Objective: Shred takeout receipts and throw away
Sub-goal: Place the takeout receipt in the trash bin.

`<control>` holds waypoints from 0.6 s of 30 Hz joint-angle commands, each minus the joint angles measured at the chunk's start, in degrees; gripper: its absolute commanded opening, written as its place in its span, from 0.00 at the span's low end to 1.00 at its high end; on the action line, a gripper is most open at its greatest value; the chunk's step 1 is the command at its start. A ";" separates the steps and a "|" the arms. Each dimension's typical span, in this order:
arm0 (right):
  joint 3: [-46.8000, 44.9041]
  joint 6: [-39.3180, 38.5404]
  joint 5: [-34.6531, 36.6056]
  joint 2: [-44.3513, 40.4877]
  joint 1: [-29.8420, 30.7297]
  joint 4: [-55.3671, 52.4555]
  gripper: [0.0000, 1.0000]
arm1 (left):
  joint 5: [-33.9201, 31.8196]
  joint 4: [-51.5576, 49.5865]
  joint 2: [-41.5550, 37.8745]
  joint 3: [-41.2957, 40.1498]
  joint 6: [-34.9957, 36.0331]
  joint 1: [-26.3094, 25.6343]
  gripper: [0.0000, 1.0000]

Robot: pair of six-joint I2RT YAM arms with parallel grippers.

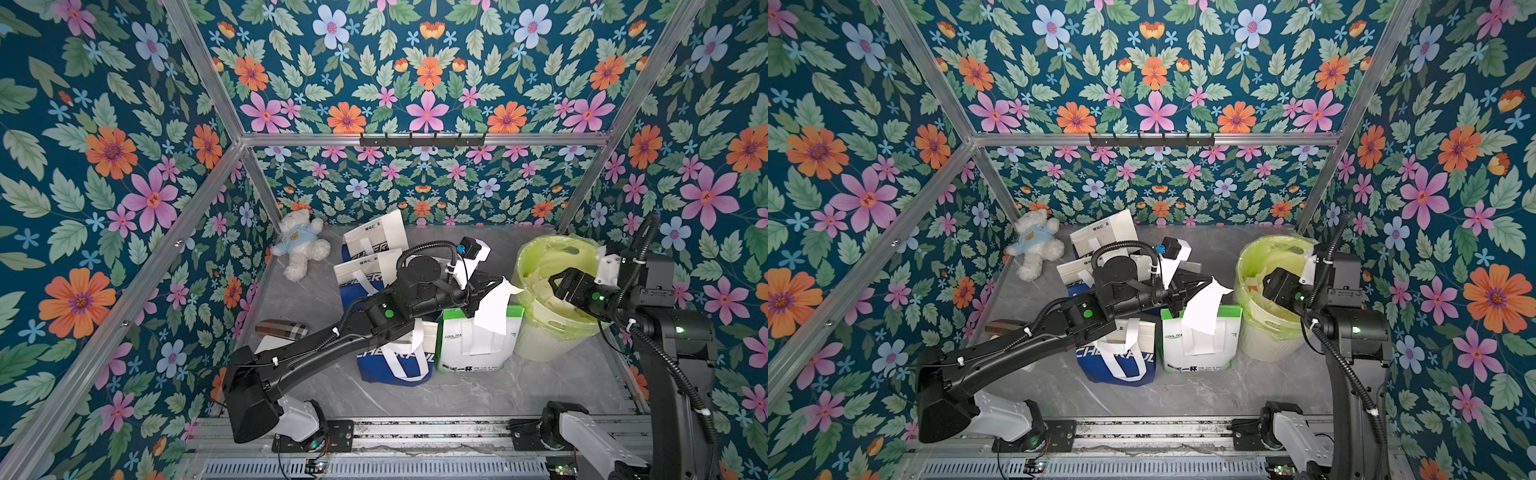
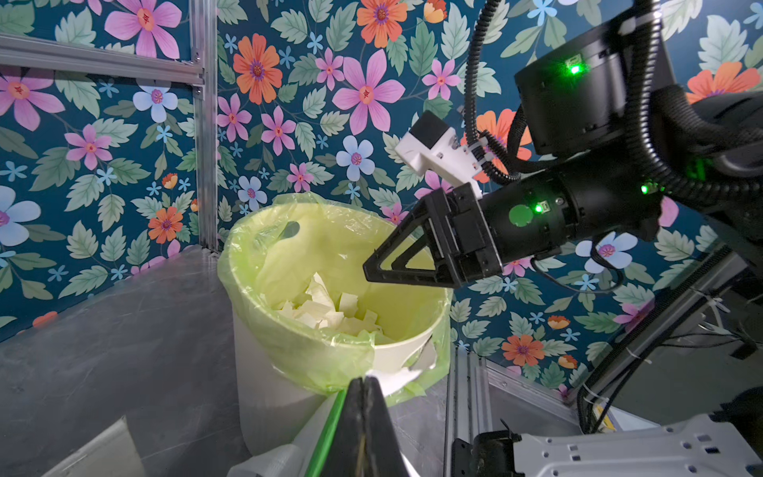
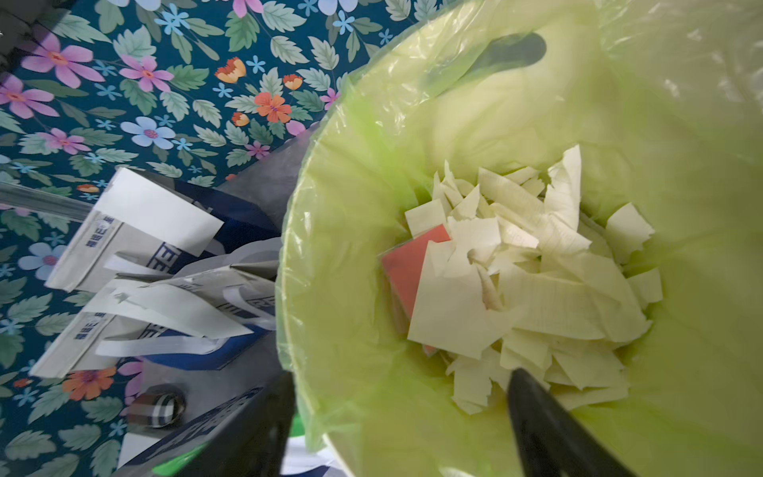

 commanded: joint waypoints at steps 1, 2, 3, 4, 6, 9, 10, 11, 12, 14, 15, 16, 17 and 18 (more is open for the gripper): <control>0.88 2.73 -3.96 0.68 -0.04 -1.83 0.90 | 1.41 0.59 -0.26 -0.20 1.30 -0.19 0.00; 0.88 2.72 -4.01 0.36 -0.06 -1.51 0.89 | 1.41 0.62 -0.15 -0.20 1.30 -0.33 0.00; 0.88 2.50 -4.29 0.03 -0.03 -1.20 0.89 | 1.42 0.56 0.03 -0.25 1.40 -0.44 0.00; 0.92 1.96 -4.88 -0.17 -0.04 -0.92 0.88 | 1.49 0.57 0.20 -0.20 1.35 -0.49 0.00; 0.96 0.61 -6.65 -0.55 -0.08 -0.43 0.86 | 1.52 0.59 0.45 -0.19 1.45 -0.76 0.00; 0.94 0.40 -12.71 -0.65 -0.02 0.78 0.84 | 1.34 0.64 0.54 -0.14 1.64 -0.99 0.00; 0.38 1.27 -14.42 -1.15 -0.07 1.91 0.82 | 1.19 0.75 0.51 -0.11 1.60 -0.97 0.00; -0.36 2.09 -16.72 -2.06 -0.07 3.52 0.80 | 1.06 0.72 0.49 -0.12 1.69 -1.05 0.00; -1.15 2.71 -19.00 -3.07 -0.08 5.49 0.78 | 0.98 0.84 0.41 -0.20 1.76 -1.06 0.00; -2.50 3.57 -23.83 -5.11 -0.06 9.15 0.69 | 1.05 0.88 0.16 -0.28 1.67 -1.11 0.00; -2.96 3.71 -27.06 -6.04 -0.02 11.30 0.67 | 1.21 0.90 -0.03 -0.41 1.67 -1.05 0.00; -3.37 3.88 -30.17 -6.61 -0.04 13.13 0.65 | 1.49 1.18 -0.19 -0.63 1.55 -1.06 0.00; -3.87 4.16 -34.50 -7.13 -0.09 15.32 0.63 | 1.82 1.50 -0.38 -0.87 1.40 -1.10 0.00; -4.48 4.63 -38.65 -7.66 -0.03 17.77 0.62 | 2.27 1.86 -0.55 -1.18 1.32 -1.10 0.00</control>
